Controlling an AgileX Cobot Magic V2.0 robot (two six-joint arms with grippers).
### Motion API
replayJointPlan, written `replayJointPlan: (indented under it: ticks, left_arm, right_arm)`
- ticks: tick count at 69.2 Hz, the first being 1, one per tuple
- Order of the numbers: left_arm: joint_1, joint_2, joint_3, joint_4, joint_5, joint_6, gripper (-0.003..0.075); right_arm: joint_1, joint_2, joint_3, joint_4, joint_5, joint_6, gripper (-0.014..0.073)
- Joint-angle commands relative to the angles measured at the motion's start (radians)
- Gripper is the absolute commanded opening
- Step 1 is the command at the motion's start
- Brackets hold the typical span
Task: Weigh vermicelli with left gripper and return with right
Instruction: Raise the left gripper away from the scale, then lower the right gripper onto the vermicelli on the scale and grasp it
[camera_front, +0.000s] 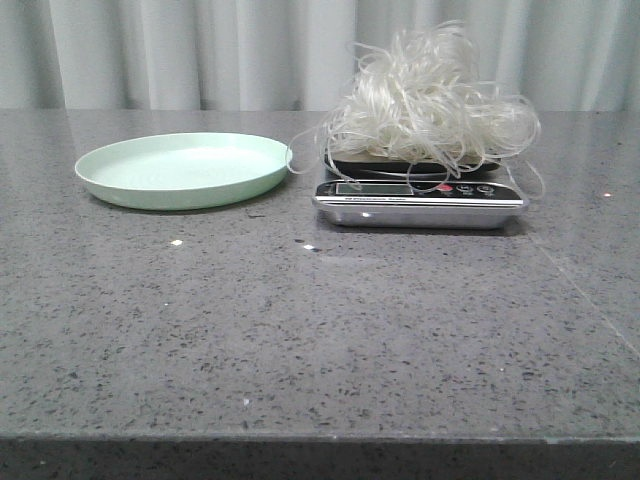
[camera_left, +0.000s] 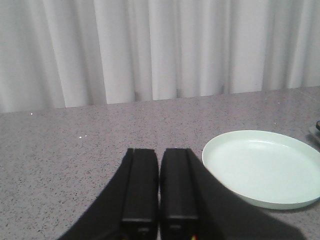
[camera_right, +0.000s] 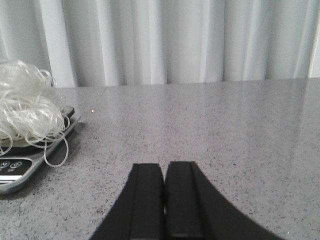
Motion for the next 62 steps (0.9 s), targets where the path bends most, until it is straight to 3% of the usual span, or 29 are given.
replayJointPlan:
  ticks: [1,13,23,35,50,54,62]
  left_arm:
    - [0.001,0.004,-0.027,-0.011,-0.097,-0.006,0.0136]
    - [0.001,0.004,-0.027,-0.011,-0.097,-0.006,0.0136]
    - [0.001,0.004,-0.027,-0.011,-0.097,-0.006,0.0136]
    - [0.001,0.004,-0.027,-0.011,-0.097,-0.006,0.0136]
    - [0.001,0.004,-0.027,-0.011,-0.099,-0.006,0.0136]
    - [0.001,0.004,-0.027,-0.011,-0.106,-0.006,0.0136]
    - [0.001,0.004,-0.027,-0.011,-0.123,-0.006,0.0136]
  right_arm:
    - [-0.004,-0.015,-0.040,-0.002,-0.110,-0.005,0.0150]
    - [-0.004,0.014,-0.184,-0.002,-0.125,-0.005,0.0150]
    - [-0.002,0.152,-0.369,-0.002,-0.094,-0.005,0.0150]
    - [0.006,0.427,-0.692,-0.001,0.084,-0.005,0.0150]
    - [0.137,0.716,-1.015,-0.001,0.253,-0.006,0.0155]
    - [0.182,0.792,-1.081,-0.001,0.293,-0.007,0.0180]
    - [0.291,0.921,-1.170,-0.001,0.312,-0.014,0.0317]
